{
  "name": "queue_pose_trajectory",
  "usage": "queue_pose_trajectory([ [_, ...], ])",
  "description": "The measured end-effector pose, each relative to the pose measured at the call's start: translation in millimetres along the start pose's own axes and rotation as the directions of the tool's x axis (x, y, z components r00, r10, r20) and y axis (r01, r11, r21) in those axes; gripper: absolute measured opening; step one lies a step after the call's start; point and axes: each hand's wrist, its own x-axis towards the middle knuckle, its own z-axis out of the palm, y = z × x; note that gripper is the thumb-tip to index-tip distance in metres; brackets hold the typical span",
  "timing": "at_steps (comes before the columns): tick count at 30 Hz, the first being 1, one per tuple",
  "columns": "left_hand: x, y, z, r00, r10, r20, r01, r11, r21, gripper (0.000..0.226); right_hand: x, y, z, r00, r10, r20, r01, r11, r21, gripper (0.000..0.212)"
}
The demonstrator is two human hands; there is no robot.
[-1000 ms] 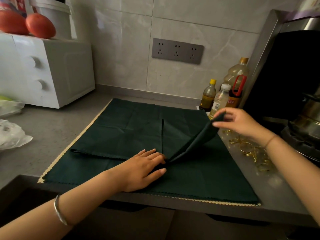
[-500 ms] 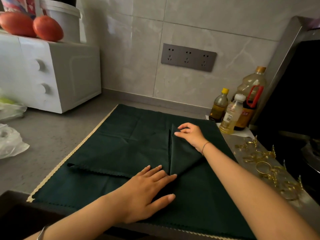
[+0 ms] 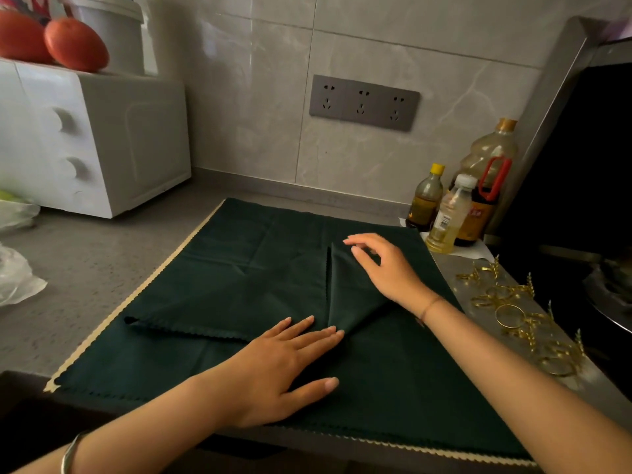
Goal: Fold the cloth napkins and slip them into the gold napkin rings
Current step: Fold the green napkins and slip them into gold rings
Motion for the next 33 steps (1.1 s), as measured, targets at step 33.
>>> queue_pose_trajectory([
  [33, 6, -64, -18, 0.939, -0.342, 0.020, 0.342, 0.939, 0.033, 0.046, -106, -52, 21, 0.889, -0.124, 0.441, 0.255, 0.934, -0.252, 0.048],
])
